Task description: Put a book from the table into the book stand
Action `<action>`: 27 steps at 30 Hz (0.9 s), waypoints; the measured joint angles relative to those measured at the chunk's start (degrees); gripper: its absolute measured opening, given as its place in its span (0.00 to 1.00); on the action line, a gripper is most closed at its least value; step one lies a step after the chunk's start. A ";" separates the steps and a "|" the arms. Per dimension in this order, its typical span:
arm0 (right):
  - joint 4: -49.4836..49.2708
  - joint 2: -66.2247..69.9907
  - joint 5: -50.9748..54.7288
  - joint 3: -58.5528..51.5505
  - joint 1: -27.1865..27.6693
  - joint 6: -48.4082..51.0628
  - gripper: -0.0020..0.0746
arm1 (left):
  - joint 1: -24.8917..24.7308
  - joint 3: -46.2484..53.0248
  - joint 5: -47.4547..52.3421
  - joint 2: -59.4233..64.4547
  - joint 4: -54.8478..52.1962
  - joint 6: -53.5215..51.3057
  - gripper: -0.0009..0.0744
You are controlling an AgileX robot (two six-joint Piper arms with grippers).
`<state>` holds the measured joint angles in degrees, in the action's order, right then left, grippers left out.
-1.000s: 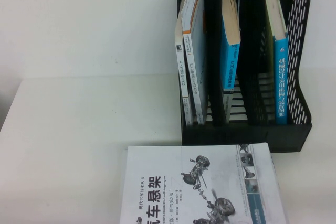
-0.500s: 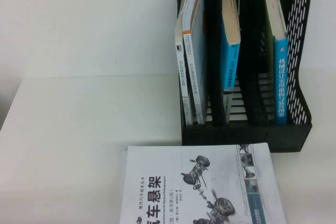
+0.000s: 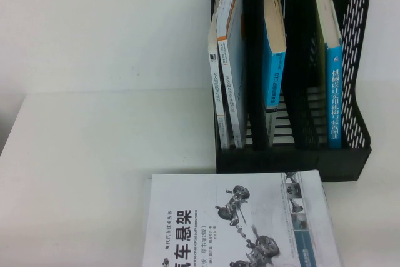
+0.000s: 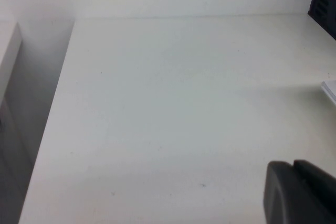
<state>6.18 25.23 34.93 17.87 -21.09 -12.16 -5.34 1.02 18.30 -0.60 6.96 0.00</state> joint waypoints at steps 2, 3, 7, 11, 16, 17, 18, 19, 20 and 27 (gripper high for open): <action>0.00 0.00 0.00 0.00 0.00 0.00 0.03 | 0.00 0.00 0.00 0.00 0.00 0.00 0.01; 0.00 0.00 0.00 0.00 0.00 0.00 0.03 | 0.00 0.00 0.00 0.00 0.00 0.00 0.01; 2.11 -0.63 0.00 -0.09 0.00 -1.59 0.03 | 0.00 0.00 0.00 0.00 0.00 0.00 0.01; 12.72 -4.25 -3.13 -0.94 0.42 -12.29 0.03 | 0.00 0.00 0.00 0.00 0.00 0.00 0.01; 26.79 -10.73 -14.50 -4.76 8.35 -20.12 0.03 | 0.00 0.00 0.00 0.00 0.00 0.00 0.01; 27.50 -12.24 -16.17 -5.52 10.71 -20.54 0.03 | 0.00 0.00 0.00 0.00 0.00 0.00 0.01; 27.66 -13.74 -18.34 -6.52 13.11 -20.80 0.03 | 0.00 0.00 0.00 0.00 0.00 0.00 0.01; 27.28 -15.26 -20.47 -7.65 15.48 -20.94 0.03 | 0.00 0.00 0.00 0.00 0.00 0.00 0.01; 26.54 -16.55 -22.05 -8.60 17.30 -20.97 0.03 | 0.00 0.00 0.00 0.00 0.00 0.00 0.01; 14.61 -25.67 -27.55 -17.23 25.93 -8.05 0.03 | 0.00 0.00 0.09 -0.02 0.00 0.00 0.01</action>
<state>20.78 -0.43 7.39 0.64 4.85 -20.21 -5.34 1.02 18.39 -0.62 6.96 0.00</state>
